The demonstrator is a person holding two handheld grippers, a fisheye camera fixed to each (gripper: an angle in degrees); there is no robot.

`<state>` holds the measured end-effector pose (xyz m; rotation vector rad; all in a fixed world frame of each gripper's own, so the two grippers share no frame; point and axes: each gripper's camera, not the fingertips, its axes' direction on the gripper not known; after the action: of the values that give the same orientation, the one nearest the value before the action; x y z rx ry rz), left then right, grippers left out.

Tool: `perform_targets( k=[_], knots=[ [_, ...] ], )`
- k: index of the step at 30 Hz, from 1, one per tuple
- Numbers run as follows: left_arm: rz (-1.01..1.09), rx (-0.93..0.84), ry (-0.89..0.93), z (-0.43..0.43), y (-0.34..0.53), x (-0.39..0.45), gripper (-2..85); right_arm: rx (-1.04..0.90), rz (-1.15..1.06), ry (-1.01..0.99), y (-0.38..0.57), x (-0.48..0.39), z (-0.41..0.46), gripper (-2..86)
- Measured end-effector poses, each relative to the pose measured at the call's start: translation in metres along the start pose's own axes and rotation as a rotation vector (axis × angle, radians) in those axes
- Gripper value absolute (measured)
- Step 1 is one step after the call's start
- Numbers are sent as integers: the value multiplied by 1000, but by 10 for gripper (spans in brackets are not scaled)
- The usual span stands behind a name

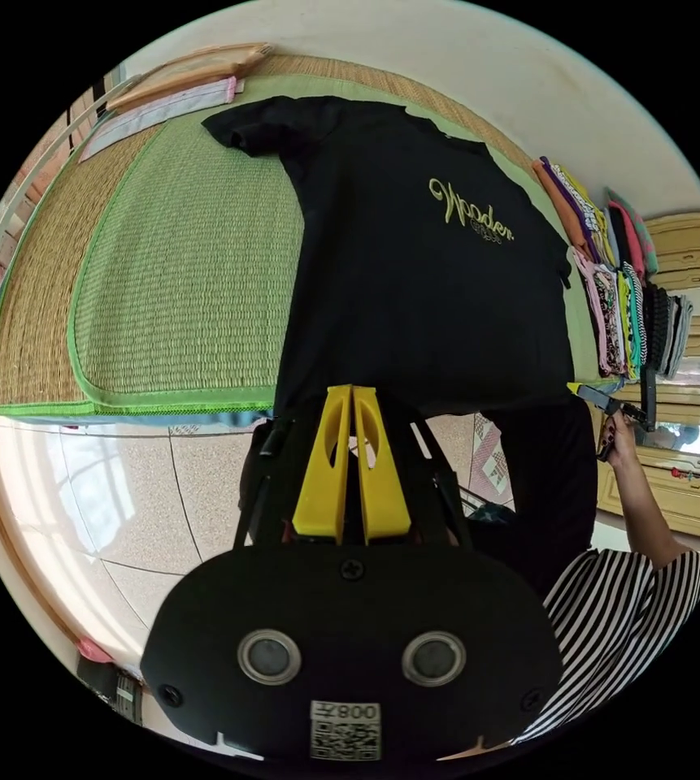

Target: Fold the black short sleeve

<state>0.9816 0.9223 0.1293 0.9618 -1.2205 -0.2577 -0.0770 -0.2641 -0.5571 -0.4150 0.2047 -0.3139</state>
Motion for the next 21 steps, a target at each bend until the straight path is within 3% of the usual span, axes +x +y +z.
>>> perform_targets(
  k=[9, 16, 21],
  knots=[
    [70, -100, -23, -8, -73, 78, 1, -1, -58, 34, 14, 0, 33, 1],
    [34, 16, 156, -52, -125, 140, 2, 159, 2, -107, 30, 33, 32, 3],
    [120, -18, 295, -56, -186, 221, 8, 317, 78, -259, 21, 76, 42, 19]
  ],
)
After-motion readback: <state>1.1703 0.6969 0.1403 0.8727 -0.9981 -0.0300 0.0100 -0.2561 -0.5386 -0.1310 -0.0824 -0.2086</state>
